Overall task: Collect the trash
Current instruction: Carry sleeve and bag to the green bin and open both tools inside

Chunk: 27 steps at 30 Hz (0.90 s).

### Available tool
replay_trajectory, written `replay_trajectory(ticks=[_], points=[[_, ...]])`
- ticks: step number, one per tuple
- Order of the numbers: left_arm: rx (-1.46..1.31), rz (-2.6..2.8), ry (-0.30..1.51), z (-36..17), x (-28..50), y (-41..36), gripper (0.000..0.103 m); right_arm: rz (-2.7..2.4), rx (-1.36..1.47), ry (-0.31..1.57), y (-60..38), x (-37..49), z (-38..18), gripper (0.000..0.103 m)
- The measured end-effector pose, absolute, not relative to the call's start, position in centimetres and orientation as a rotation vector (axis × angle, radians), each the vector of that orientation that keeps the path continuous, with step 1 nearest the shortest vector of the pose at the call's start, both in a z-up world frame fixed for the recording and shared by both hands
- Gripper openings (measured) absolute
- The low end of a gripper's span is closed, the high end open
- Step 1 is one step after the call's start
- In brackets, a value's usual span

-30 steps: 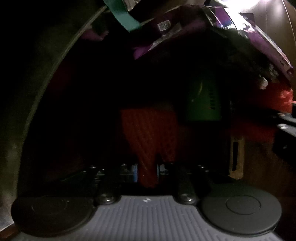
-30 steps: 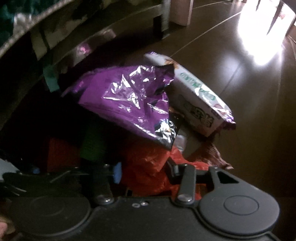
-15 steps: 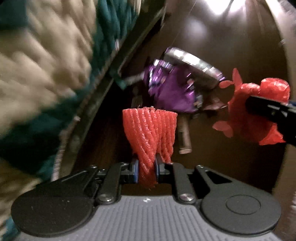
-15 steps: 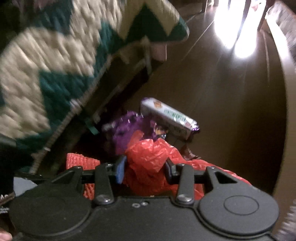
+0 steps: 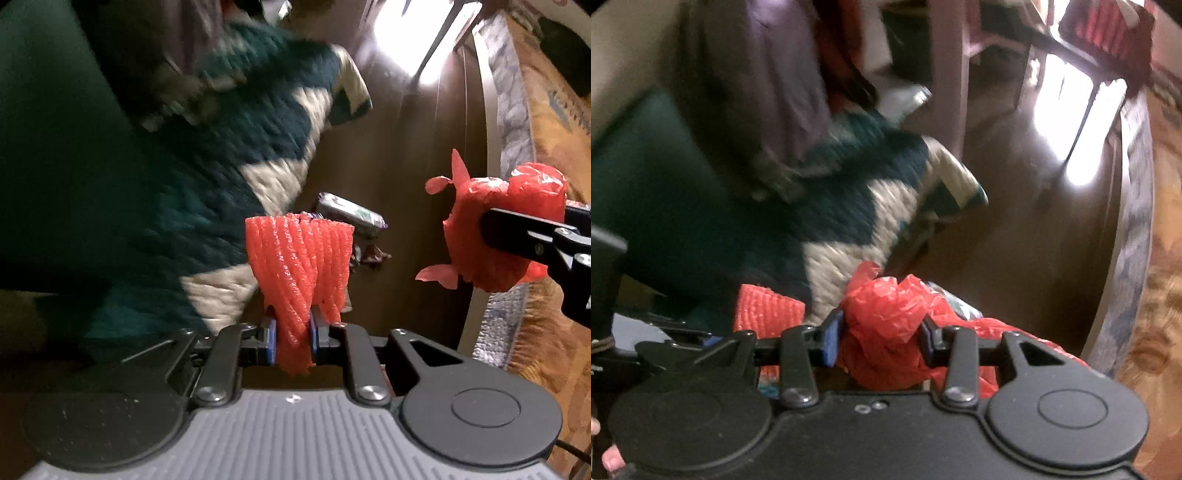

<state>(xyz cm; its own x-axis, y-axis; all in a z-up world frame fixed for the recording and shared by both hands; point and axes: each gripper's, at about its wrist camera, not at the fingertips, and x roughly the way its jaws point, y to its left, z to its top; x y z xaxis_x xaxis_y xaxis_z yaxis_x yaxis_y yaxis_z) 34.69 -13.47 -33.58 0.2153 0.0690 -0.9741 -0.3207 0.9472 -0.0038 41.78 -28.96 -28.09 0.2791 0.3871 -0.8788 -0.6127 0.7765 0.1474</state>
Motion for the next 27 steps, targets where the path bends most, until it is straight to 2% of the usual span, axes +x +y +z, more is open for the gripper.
replay_trajectory(ticks=[4,14,20,27], points=[[-0.236,0.299,1.288,-26.3,33.1,-11.1,0.016,0.733,-0.234,1.057,-26.2,40.5,-21.7,0.041],[-0.278,0.368,1.151,-14.2,29.7,-3.8,0.016,0.889,-0.225,0.973,-18.4,36.7,-10.8,0.041],[-0.288,0.442,1.089,-10.1,27.7,1.9,0.016,1.001,-0.280,0.873,-12.6,34.8,-6.4,0.041],[-0.315,0.539,1.070,-8.5,26.3,9.4,0.016,1.110,-0.362,0.804,-6.2,33.3,-4.9,0.041]])
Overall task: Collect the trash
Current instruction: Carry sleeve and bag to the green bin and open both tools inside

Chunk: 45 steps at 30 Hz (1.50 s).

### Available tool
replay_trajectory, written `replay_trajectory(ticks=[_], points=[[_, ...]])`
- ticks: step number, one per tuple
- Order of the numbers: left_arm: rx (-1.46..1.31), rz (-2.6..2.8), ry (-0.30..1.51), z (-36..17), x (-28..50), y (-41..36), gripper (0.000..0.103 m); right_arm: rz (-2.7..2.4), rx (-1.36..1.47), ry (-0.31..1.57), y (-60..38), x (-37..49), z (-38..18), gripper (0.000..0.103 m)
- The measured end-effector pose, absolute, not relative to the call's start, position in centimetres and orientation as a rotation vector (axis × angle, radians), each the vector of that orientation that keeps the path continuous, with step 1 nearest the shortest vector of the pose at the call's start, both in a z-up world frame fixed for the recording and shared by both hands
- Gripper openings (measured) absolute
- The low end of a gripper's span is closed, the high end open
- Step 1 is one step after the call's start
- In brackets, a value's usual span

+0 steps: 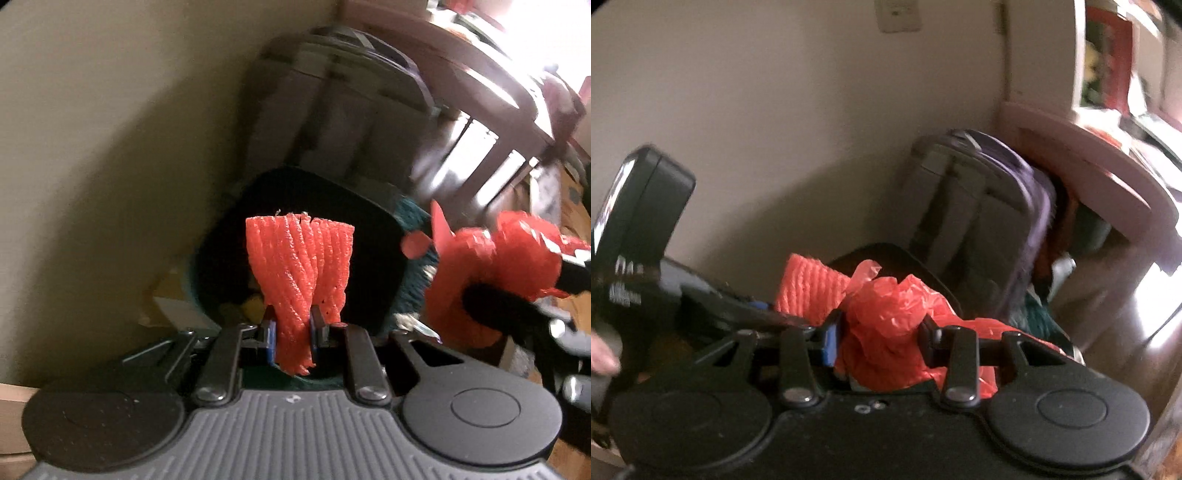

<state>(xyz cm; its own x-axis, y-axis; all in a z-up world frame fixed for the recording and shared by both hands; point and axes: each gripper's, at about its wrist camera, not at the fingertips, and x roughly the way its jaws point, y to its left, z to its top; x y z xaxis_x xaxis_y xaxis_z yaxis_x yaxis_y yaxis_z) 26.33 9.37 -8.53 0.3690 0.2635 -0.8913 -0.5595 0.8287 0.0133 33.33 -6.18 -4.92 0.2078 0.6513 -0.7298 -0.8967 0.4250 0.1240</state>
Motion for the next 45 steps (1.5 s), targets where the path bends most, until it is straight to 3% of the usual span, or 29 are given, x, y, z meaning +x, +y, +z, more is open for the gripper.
replay_trajectory(ticks=[14,35,43,45], points=[[-0.349,0.576,1.161,-12.4,29.7,17.3,0.016,1.214,-0.664,0.776,3.7,31.0,-12.1,0.041],[-0.420,0.514,1.296,-20.8,31.6,17.6,0.017,1.189,-0.836,0.875,5.5,28.8,-18.3,0.043],[-0.367,0.494,1.299,-21.1,31.7,15.6,0.019,1.180,-0.865,0.876,4.9,28.4,-18.4,0.052],[-0.385,0.482,1.288,-20.8,31.5,15.5,0.026,1.171,-0.848,0.884,4.6,28.6,-18.3,0.055]])
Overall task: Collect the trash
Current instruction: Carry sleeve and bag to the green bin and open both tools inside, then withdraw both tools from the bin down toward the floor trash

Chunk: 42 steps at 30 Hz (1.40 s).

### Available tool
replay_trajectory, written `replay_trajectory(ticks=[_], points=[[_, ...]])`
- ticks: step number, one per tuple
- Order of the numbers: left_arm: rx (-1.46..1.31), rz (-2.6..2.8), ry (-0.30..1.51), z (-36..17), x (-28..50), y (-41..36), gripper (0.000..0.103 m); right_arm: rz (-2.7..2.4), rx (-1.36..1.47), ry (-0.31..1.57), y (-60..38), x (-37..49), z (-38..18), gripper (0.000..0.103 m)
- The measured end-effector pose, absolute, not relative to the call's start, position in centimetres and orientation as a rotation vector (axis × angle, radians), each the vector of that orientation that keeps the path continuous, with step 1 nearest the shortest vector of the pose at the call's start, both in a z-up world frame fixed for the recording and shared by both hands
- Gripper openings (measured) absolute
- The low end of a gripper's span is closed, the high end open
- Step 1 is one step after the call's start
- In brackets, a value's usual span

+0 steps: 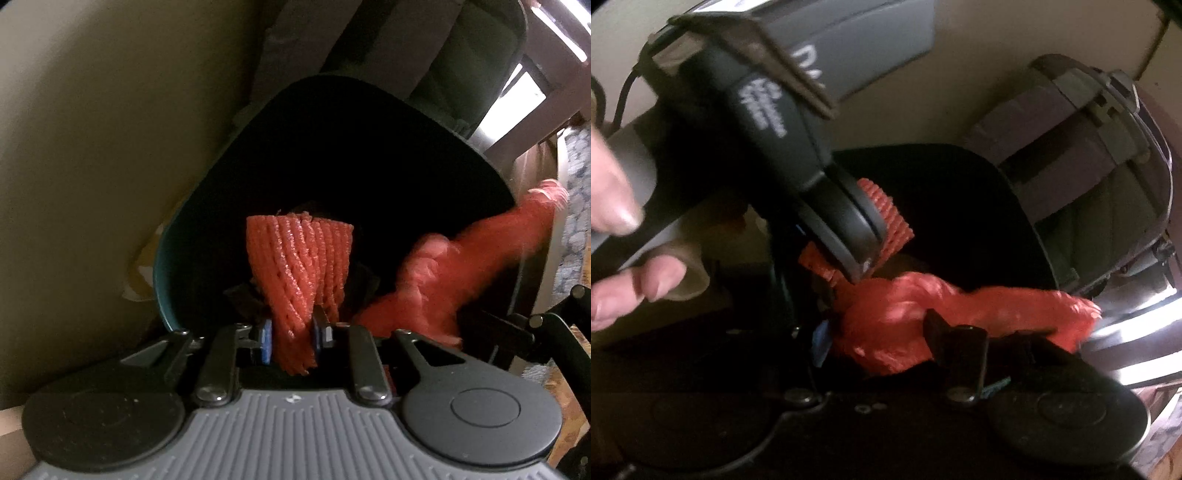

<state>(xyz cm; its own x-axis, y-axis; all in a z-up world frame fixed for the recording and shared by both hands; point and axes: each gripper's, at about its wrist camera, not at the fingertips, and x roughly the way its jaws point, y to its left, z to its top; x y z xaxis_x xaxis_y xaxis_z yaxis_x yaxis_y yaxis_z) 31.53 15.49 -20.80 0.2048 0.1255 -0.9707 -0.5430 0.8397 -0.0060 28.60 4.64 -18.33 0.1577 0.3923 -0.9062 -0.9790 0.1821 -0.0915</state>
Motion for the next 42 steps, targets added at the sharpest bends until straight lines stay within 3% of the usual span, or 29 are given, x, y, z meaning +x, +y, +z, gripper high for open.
replay_trajectory(ticks=[1,3,5,14,17,28,31,42], points=[[-0.393,0.478,1.281,-20.6,31.5,16.1,0.029,1.168,-0.839,0.888,4.6,28.7,-18.3,0.058],[-0.390,0.483,1.261,-20.3,31.3,15.9,0.050,1.173,-0.818,0.891,4.3,28.9,-18.0,0.062],[-0.364,0.500,1.235,-19.7,31.0,15.6,0.062,1.174,-0.800,0.887,4.1,29.3,-17.7,0.063],[-0.317,0.498,1.153,-15.6,29.6,13.7,0.062,1.165,-0.667,0.890,1.7,30.5,-14.2,0.069],[-0.287,0.490,1.122,-14.0,28.7,12.4,0.062,1.168,-0.614,0.903,0.4,31.0,-13.0,0.078],[-0.193,0.377,0.983,-8.6,27.4,4.6,0.062,1.172,-0.482,0.858,-7.8,31.9,-8.2,0.085],[-0.213,0.336,0.948,-7.8,27.2,2.3,0.072,1.146,-0.436,0.857,-11.2,32.4,-7.2,0.087],[-0.324,0.160,0.851,-7.9,29.0,-5.2,0.079,0.946,-0.314,0.843,-25.2,36.6,-6.2,0.090]])
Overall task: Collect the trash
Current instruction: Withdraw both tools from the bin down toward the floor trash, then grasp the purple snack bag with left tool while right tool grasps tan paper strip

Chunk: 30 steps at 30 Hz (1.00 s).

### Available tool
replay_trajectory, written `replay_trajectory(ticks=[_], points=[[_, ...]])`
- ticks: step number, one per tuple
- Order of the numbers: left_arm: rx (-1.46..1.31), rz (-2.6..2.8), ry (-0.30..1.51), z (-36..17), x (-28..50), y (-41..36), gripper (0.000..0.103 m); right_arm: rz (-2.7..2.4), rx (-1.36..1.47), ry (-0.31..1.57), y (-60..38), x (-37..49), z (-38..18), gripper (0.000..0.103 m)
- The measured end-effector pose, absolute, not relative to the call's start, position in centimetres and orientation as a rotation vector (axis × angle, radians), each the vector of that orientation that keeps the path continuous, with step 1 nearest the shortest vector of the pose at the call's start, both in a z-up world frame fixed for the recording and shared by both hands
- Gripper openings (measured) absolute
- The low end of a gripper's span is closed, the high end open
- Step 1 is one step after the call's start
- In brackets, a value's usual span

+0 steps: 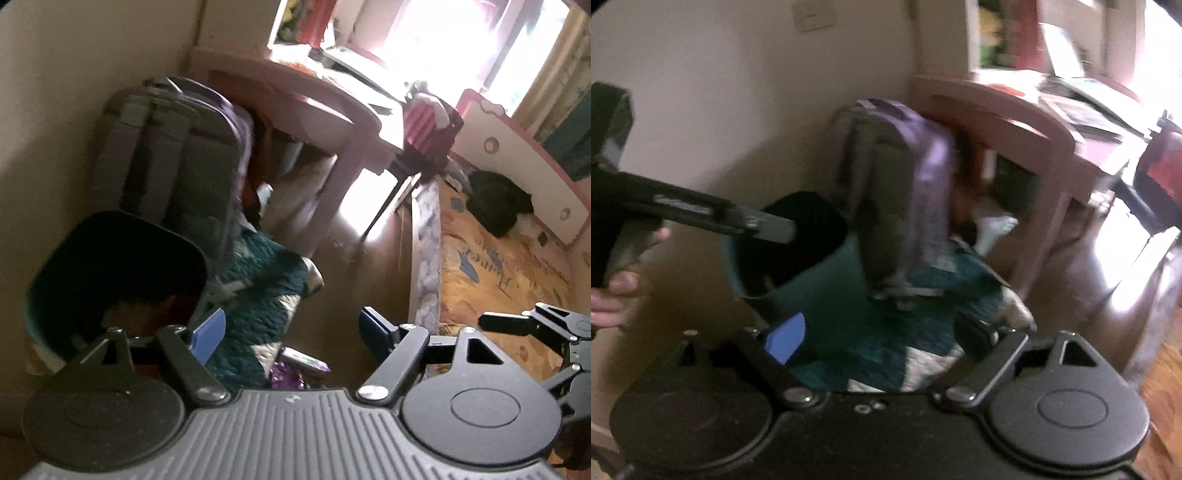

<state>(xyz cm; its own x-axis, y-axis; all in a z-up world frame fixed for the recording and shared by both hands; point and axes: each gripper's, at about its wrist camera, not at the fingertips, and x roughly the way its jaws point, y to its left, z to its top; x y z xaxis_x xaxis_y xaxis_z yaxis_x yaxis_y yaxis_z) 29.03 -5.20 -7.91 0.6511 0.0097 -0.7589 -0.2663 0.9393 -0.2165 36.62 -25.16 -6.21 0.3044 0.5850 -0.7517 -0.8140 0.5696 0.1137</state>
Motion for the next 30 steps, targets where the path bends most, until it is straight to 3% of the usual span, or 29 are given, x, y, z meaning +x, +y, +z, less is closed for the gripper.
replay_trajectory(ticks=[6,13,30], points=[[-0.286,0.187,0.933,-13.2,32.3,-9.2,0.079,0.827,-0.242,0.881,-31.6,40.0,-10.2,0.096],[-0.259,0.204,1.039,-24.3,36.7,-13.3,0.079,0.737,-0.185,0.959,-36.4,43.3,-20.3,0.103],[-0.171,0.328,1.313,-60.7,45.4,-18.7,0.079,0.674,-0.259,1.201,-36.7,45.2,-55.6,0.102]])
